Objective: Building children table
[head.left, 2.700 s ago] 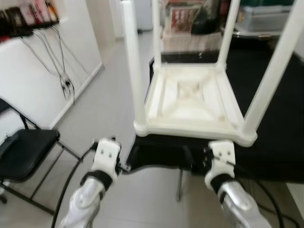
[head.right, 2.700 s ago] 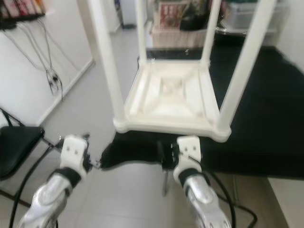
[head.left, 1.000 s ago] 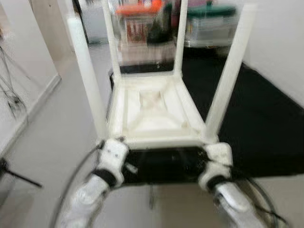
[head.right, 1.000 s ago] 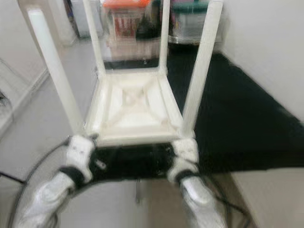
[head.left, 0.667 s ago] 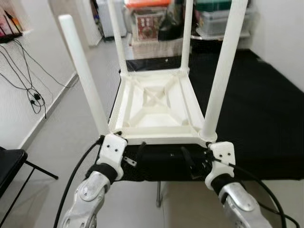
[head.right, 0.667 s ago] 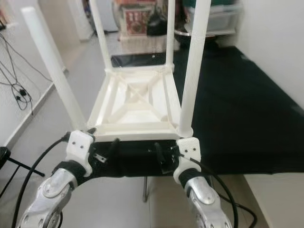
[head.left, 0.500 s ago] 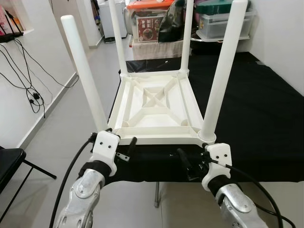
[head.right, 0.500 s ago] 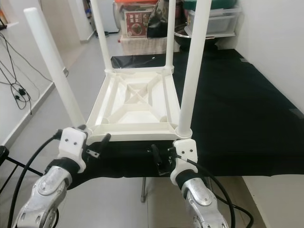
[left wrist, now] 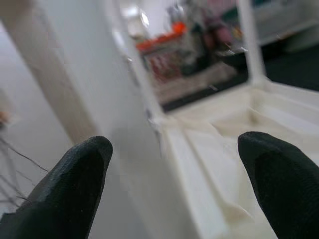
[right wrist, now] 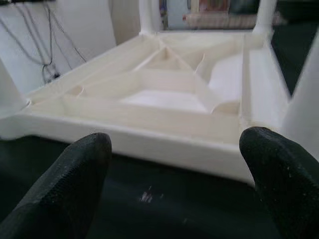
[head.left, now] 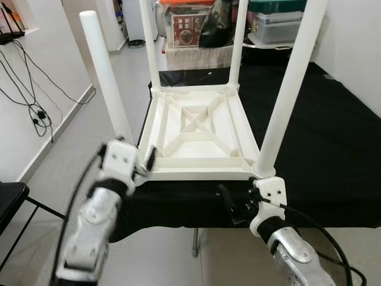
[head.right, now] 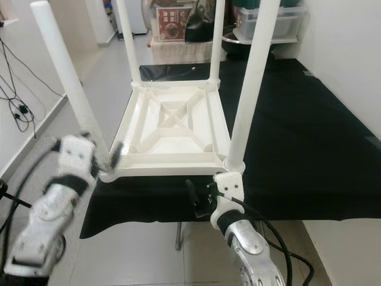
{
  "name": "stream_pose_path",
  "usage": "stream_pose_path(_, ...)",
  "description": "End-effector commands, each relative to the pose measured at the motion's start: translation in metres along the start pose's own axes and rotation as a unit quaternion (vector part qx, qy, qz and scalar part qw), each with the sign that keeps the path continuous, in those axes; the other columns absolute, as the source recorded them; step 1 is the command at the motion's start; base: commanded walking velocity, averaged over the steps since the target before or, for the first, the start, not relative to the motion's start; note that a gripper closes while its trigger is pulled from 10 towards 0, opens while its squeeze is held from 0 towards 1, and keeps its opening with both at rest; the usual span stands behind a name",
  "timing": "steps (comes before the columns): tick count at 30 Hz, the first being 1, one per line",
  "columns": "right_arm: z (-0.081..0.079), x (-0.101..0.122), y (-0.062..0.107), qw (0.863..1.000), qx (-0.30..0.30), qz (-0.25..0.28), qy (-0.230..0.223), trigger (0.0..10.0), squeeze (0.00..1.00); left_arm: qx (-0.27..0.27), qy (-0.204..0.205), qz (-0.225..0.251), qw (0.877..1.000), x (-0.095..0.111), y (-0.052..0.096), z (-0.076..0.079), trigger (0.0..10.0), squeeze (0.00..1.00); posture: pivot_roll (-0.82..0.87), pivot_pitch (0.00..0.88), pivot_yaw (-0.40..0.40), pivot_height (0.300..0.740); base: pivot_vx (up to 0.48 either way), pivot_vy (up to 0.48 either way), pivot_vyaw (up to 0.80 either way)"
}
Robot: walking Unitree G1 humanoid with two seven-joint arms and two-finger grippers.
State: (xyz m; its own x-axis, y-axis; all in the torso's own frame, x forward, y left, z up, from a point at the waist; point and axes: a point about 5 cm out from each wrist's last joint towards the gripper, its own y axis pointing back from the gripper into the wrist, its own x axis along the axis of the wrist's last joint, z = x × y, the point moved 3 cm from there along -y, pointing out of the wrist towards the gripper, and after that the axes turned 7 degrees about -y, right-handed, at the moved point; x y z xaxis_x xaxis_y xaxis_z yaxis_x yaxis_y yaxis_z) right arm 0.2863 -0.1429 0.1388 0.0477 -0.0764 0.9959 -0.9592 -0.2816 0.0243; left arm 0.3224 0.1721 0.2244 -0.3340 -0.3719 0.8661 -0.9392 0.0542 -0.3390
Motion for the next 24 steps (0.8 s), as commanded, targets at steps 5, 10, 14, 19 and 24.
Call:
stream_pose_path(5,0.021,0.027,-0.008,0.999,-0.014,0.037,0.027,10.0,0.0,0.043,-0.014,-0.026,0.999,-0.013,0.007,-0.013,10.0,0.0,-0.08,0.035,0.031,0.74,0.0,0.0,0.0)
stream_pose_path(10,0.031,0.042,-0.012,0.997,-0.021,0.053,0.045,10.0,0.0,0.056,-0.014,-0.058,0.997,-0.029,0.02,-0.013,10.0,0.0,-0.07,0.057,0.025,0.74,0.0,0.0,0.0)
stream_pose_path(14,0.031,0.048,-0.014,0.997,-0.02,0.058,0.056,10.0,0.0,0.064,-0.011,-0.069,0.995,-0.037,0.02,-0.018,10.0,0.0,-0.07,0.064,0.025,0.74,0.0,0.0,0.0)
stream_pose_path(19,0.034,0.066,-0.018,0.994,-0.024,0.08,0.068,10.0,0.0,0.071,-0.003,-0.074,0.995,-0.045,0.015,-0.025,10.0,0.0,-0.07,0.094,0.018,0.74,0.0,0.0,0.0)
stream_pose_path(24,0.035,0.116,-0.02,0.988,-0.01,0.136,0.079,10.0,0.0,0.046,0.024,-0.049,0.997,-0.043,-0.002,-0.031,10.0,0.0,-0.08,0.119,0.008,0.74,0.0,0.0,0.0)
